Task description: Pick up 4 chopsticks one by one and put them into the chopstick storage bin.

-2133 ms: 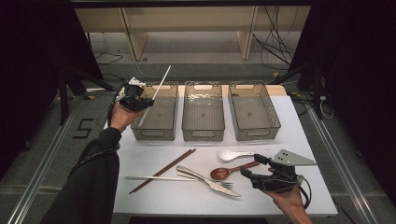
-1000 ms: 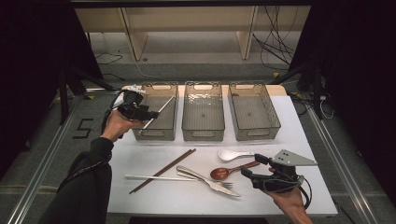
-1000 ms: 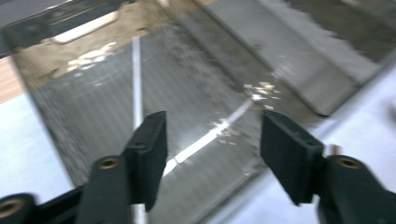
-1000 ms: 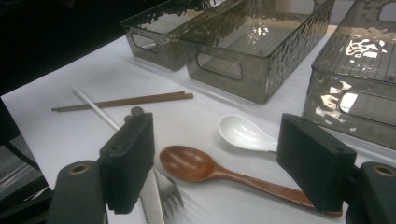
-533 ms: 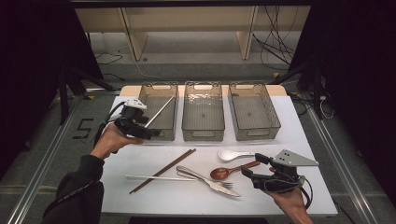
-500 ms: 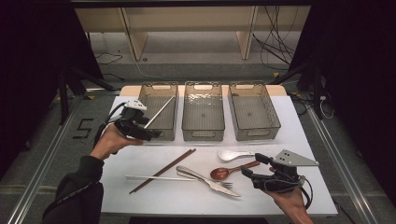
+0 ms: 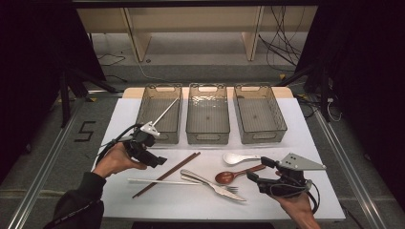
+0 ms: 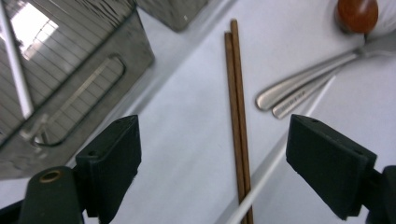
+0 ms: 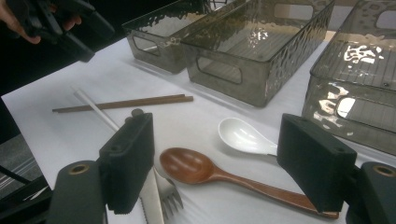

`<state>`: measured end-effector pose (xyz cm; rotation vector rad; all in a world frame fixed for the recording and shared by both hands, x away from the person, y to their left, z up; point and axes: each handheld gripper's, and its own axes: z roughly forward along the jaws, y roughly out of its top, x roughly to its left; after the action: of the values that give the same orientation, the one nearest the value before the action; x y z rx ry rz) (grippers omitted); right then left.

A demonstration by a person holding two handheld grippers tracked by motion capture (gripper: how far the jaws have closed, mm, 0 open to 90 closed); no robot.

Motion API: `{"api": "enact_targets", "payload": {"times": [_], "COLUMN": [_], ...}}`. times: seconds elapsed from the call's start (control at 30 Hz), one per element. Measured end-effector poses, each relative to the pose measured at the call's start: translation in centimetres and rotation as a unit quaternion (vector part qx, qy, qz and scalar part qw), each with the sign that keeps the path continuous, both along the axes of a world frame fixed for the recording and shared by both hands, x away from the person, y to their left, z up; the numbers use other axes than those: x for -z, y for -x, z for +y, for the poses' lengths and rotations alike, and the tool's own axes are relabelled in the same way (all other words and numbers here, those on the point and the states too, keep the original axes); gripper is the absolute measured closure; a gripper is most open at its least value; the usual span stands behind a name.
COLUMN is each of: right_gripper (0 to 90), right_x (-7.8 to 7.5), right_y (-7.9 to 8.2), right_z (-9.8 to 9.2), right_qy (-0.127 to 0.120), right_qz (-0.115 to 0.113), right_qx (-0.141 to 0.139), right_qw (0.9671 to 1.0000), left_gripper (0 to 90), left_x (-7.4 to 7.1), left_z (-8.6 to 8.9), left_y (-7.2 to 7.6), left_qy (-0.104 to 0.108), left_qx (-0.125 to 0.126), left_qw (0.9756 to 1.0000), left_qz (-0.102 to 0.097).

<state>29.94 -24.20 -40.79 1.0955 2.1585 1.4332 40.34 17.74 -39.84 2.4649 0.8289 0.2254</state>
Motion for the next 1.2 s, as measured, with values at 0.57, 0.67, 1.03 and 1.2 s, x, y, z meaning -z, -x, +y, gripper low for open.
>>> {"api": "enact_targets", "payload": {"times": [0.57, 0.67, 1.03, 1.2], "right_gripper": [28.2, 28.1, 28.2, 28.2], "right_x": [0.0, 0.0, 0.0, 0.0], "right_y": [0.0, 0.0, 0.0, 0.0], "right_z": [0.0, 0.0, 0.1, 0.1], "right_qy": [0.001, 0.002, 0.002, 0.002], "right_qz": [0.001, 0.001, 0.000, 0.000], "right_qx": [-0.001, 0.000, -0.001, -0.001], "right_qw": [1.0000, 1.0000, 1.0000, 1.0000], "left_gripper": [30.9, 37.2, 53.2, 58.1], "left_x": [2.8, 3.2, 4.6, 5.1], "left_z": [0.7, 0.7, 0.8, 0.9], "left_y": [1.6, 1.8, 2.0, 1.9], "left_qy": [-0.087, -0.103, -0.138, -0.140], "left_qx": [0.054, 0.063, 0.088, 0.092], "left_qw": [0.9934, 0.9910, 0.9835, 0.9821], "left_qz": [0.052, 0.058, 0.078, 0.087]}}
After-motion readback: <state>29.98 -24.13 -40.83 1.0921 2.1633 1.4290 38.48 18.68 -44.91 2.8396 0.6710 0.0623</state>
